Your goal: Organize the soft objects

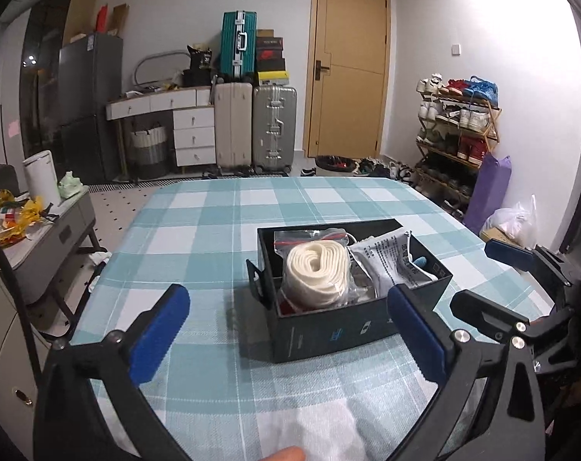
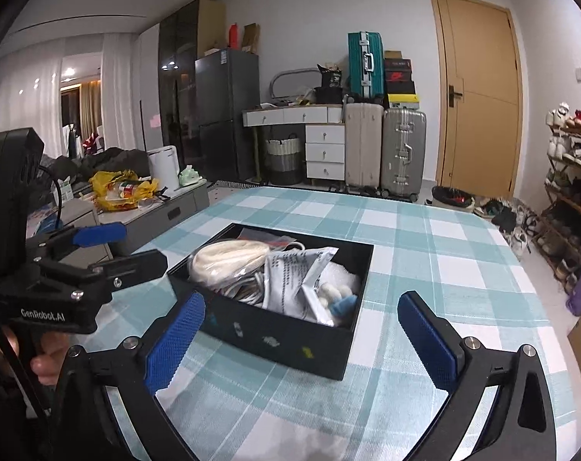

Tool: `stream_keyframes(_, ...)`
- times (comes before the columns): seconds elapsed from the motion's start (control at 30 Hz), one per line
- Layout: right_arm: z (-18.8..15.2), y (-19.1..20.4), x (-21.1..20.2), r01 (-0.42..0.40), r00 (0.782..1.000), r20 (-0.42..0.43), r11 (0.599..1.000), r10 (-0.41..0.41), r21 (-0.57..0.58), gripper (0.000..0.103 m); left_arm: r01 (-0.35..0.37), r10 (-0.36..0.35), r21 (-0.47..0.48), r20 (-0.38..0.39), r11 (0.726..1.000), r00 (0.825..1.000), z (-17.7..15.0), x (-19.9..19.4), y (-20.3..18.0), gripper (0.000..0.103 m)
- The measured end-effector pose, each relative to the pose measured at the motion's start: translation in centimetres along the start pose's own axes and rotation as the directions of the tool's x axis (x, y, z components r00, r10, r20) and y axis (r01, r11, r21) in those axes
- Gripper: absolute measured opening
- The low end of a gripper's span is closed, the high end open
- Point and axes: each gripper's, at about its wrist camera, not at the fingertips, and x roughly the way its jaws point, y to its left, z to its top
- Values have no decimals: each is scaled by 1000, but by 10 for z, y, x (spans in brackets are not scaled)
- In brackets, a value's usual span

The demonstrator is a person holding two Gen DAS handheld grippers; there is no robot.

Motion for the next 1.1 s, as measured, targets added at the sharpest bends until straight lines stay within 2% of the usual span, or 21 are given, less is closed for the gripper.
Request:
stream_keyframes(0.43,-19,0,-8,-19,999,39,1000,18,24,102,-28,27,27,18,999,999,-20,7,-5,103)
stream_keyframes(1.1,-21,3,-19,-8,997,79,1000,6,18,102,-32,34,-64,32,997,999,-27,9,14,103)
